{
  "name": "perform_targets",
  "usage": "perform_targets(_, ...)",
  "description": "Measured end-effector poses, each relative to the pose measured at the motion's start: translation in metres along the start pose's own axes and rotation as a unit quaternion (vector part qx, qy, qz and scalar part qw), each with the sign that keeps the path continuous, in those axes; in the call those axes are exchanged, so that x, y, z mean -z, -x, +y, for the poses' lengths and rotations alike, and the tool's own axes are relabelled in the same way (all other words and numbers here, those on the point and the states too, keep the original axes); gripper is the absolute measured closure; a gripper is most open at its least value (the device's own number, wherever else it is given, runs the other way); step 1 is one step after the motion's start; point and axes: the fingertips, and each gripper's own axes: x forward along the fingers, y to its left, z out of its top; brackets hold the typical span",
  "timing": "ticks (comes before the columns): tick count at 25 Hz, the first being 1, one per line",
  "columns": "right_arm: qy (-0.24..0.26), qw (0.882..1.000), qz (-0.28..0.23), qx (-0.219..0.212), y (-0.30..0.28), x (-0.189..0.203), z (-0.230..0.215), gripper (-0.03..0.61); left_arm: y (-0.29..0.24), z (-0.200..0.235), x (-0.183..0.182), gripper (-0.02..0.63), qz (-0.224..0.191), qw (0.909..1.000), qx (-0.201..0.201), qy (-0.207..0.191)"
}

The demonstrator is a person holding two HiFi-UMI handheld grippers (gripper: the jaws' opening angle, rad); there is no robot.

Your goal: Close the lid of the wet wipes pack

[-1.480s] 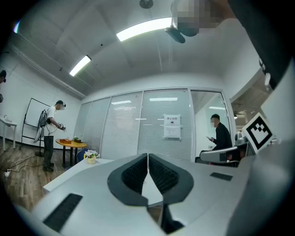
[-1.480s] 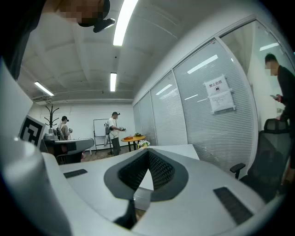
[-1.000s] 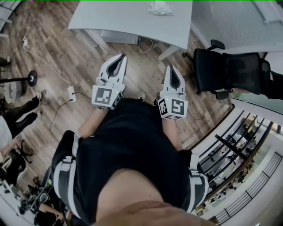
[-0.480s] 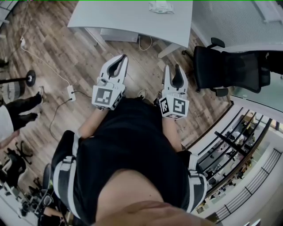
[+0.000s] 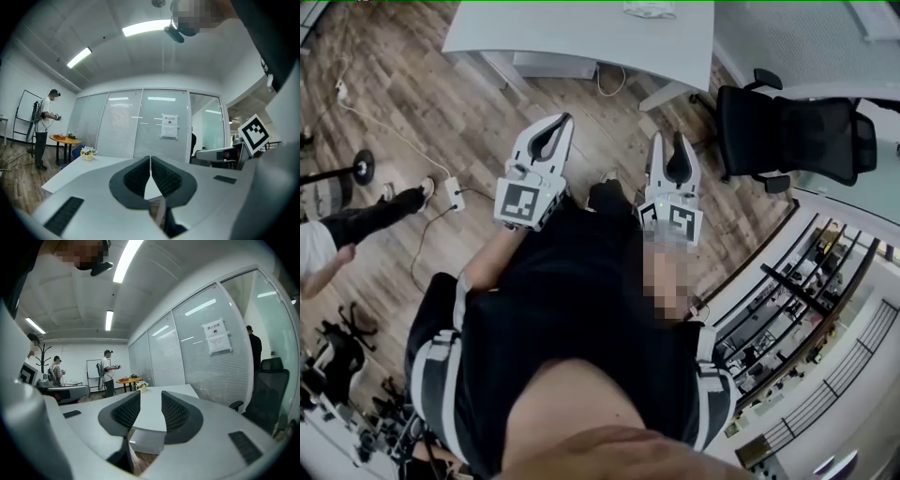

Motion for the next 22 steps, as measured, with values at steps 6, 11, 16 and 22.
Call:
perform_targets(6,-0.003,1.0,0.003,-0.004,-0.028,0.004,-0.009,0.422,-0.021,0.01,0.012,0.584,0.01,0.9999,-0.005,0.007)
perform_targets(11,-0.001,1.0,0.0,-0.022,-0.077,0.0,-0.035,0.422,-0.068,0.02,0.017,0.584,0.014,0.9998,-0.015,-0.002)
perform_targets(16,0.006,0.999,0.003,-0.046,-0.139,-0.013,-0.078,0.422,-0.139,0.031,0.011,0.584,0.013,0.9991,-0.04,-0.007)
perform_targets(22,0.007,0.997,0.007,-0.074,-0.22,-0.033,-0.141,0.422,-0.24,0.041,0.005,0.584,0.019,0.9977,-0.064,-0.01)
